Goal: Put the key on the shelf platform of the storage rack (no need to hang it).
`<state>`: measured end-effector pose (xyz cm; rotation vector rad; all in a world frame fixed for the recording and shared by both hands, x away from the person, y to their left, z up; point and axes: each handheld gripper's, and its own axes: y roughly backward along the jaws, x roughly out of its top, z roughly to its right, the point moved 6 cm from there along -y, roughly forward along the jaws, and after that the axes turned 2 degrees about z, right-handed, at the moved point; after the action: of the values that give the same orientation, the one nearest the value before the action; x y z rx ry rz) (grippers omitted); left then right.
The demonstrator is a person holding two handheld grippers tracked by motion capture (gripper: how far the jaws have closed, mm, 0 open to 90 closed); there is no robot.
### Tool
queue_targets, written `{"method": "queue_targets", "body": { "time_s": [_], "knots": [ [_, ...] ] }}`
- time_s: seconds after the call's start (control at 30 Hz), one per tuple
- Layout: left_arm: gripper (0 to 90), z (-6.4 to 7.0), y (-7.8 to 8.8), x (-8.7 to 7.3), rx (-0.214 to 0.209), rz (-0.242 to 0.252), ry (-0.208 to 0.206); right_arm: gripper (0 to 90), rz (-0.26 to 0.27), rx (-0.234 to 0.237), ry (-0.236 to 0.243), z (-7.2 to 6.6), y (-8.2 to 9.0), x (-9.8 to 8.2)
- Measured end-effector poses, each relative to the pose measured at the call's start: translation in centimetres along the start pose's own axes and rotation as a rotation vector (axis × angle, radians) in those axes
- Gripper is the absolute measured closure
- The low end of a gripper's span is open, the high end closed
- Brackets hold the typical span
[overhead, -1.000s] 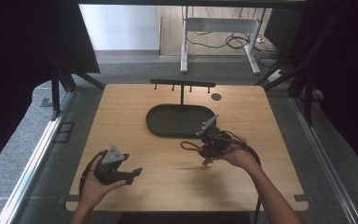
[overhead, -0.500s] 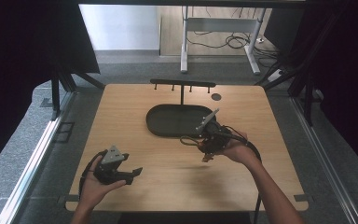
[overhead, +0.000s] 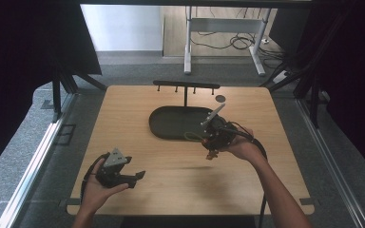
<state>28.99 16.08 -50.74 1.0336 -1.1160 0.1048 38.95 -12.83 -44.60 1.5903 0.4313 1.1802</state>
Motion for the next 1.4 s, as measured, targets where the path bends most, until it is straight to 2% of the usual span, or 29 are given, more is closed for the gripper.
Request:
{"method": "queue_targets", "body": {
  "time_s": [0.53, 1.2, 1.4],
  "knots": [
    [25.1, -0.1, 0.1, 0.0, 0.001, 0.005, 0.003, 66.7, 0.007, -0.018, -0.032, 1.7, 0.5, 1.6],
    [25.1, -0.1, 0.1, 0.0, 0.000, -0.001, -0.002, 66.7, 0.013, -0.029, -0.063, 3.4, 0.4, 2.9],
    [25.1, -0.2, 0.1, 0.0, 0.001, 0.003, 0.000, 66.7, -0.001, -0.036, -0.068, 3.7, 0.3, 3.2]
  ]
}}
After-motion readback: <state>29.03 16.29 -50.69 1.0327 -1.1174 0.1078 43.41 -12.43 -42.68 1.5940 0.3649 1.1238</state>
